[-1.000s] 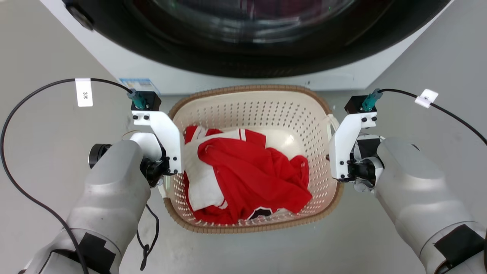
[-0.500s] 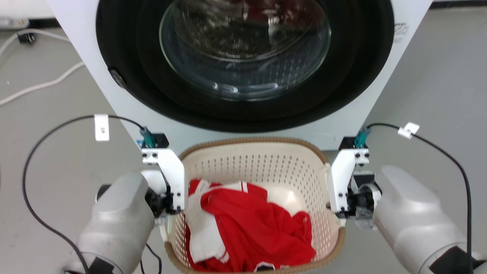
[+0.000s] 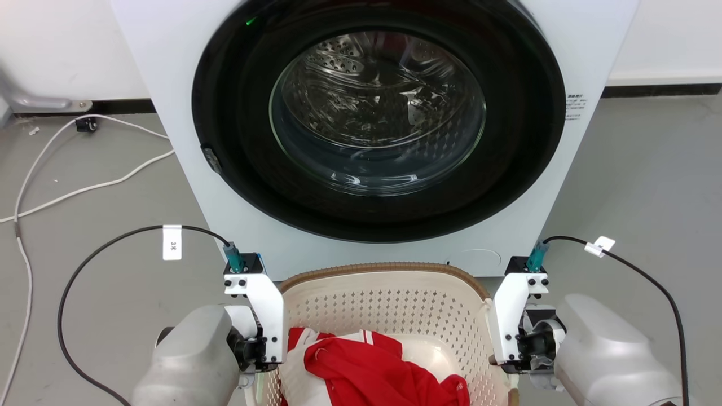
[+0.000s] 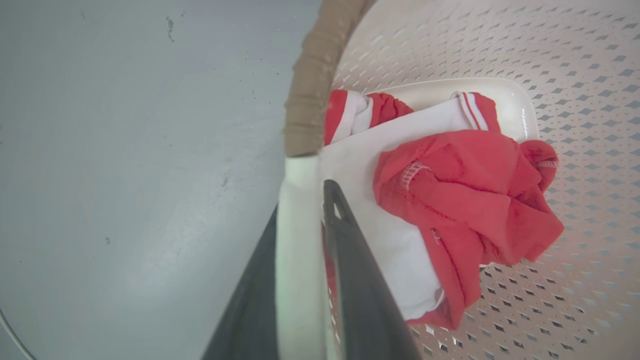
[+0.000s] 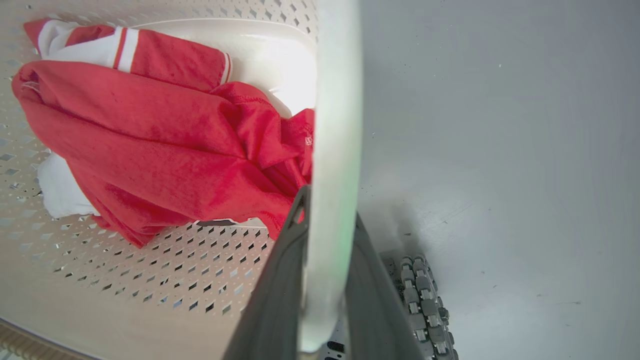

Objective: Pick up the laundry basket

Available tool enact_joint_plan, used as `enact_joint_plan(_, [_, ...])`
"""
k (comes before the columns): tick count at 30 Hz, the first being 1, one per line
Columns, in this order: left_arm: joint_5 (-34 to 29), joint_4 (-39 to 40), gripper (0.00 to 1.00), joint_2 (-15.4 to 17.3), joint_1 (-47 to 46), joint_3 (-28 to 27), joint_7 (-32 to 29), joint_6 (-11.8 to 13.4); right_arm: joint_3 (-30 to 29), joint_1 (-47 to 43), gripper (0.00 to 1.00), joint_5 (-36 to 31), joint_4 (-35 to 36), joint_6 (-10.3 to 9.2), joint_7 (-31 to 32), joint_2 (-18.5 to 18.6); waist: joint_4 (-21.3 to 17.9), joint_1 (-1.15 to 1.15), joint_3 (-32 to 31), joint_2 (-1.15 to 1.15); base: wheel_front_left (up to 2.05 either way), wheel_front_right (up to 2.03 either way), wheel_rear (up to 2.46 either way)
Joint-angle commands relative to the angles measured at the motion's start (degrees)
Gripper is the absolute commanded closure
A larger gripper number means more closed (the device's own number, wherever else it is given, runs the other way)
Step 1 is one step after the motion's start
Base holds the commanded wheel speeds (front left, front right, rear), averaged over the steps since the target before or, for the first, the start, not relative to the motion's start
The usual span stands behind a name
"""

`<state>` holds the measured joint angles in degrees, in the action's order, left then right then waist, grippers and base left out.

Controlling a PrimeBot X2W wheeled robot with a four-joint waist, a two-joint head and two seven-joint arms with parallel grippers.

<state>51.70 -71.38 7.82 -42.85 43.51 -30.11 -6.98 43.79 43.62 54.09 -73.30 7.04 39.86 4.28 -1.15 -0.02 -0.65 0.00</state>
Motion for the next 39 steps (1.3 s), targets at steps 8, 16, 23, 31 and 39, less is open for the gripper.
enact_joint_plan(8, [1.42,1.02,1.0,-3.44,0.88,1.15,-0.79,-0.92,0.55,-0.53,1.0,1.63,0.58,0.82,-0.73,-2.58,0.38,0.02,-0.77,0.0,0.0,0.0,0.0])
enact_joint_plan(16, [2.3,0.8,1.0,-3.39,1.03,1.83,-0.82,-0.93,1.14,-0.77,1.0,2.11,0.24,0.82,-1.31,-2.59,0.57,0.02,-0.77,0.0,0.0,0.0,0.0])
enact_joint_plan(23, [2.96,0.66,1.0,-3.23,0.5,2.73,-0.94,-0.93,1.7,-0.64,1.0,2.56,0.05,0.82,-1.81,-2.59,0.52,0.02,-0.63,0.0,0.0,0.0,0.0])
enact_joint_plan(31, [3.73,0.6,1.0,-3.19,0.54,3.49,-0.72,-0.93,2.12,-0.42,1.0,2.91,0.0,0.82,-1.77,-2.59,0.52,0.02,-0.64,0.0,0.0,0.0,0.0])
enact_joint_plan(39, [4.42,0.52,1.0,-3.18,0.3,4.15,-0.58,-0.93,2.16,-0.52,1.0,2.84,0.0,0.83,-1.67,-2.59,0.53,0.02,-0.72,0.0,0.0,0.0,0.0])
